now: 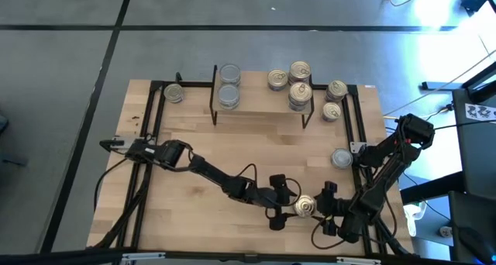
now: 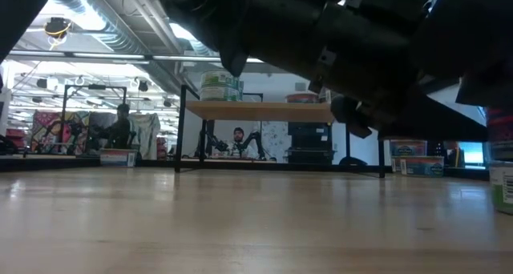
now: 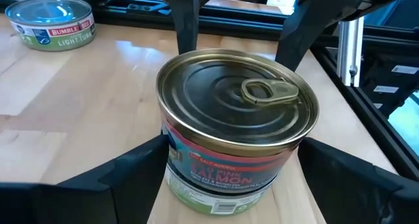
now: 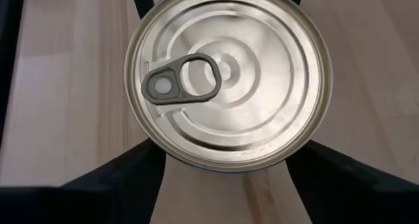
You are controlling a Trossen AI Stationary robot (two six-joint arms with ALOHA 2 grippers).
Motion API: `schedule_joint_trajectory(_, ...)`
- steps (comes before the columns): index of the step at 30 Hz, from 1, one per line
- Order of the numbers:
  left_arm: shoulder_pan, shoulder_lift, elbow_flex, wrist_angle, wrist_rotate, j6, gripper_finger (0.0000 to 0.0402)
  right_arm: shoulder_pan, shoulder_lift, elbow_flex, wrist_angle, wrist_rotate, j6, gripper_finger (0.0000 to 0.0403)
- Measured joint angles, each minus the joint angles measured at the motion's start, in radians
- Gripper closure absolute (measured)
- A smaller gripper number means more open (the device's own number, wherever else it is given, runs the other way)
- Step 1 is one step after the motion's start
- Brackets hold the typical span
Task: Stack canned seafood by type on shelf
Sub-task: Stack the blue pink tuna can on top of the blue pink tuna can on the shelf
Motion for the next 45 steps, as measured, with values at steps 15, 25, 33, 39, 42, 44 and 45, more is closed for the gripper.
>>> schedule_joint_trajectory(15, -0.017, -0.106, 0.0, -0.318, -0.019, -0.046, 0.0068, -0.115, 0.001, 0.048, 0.063, -0.008, -0.146, 0.0104)
schedule_joint_trajectory(25, -0.045, -0.101, -0.002, -0.551, -0.063, -0.165, 0.0068, -0.278, 0.042, 0.053, 0.252, -0.068, -0.369, 0.0105)
schedule_joint_trajectory(33, -0.057, -0.106, 0.005, -0.694, -0.099, -0.243, 0.0068, -0.337, 0.085, 0.05, 0.248, -0.12, -0.408, 0.0105)
schedule_joint_trajectory(39, -0.068, -0.114, 0.006, -0.763, -0.111, -0.274, 0.0068, -0.335, 0.083, 0.051, 0.192, -0.14, -0.417, 0.0105)
schedule_joint_trajectory(42, -0.075, -0.131, 0.004, -0.802, -0.113, -0.27, 0.0068, -0.335, 0.079, 0.053, 0.174, -0.155, -0.419, 0.0105)
schedule_joint_trajectory(44, -0.081, -0.158, 0.0, -0.862, -0.12, -0.263, 0.0068, -0.335, 0.06, 0.071, 0.14, -0.158, -0.429, 0.0105)
schedule_joint_trajectory(45, -0.086, -0.172, 0.0, -0.884, -0.129, -0.262, 0.0068, -0.335, 0.048, 0.085, 0.12, -0.159, -0.44, 0.0105)
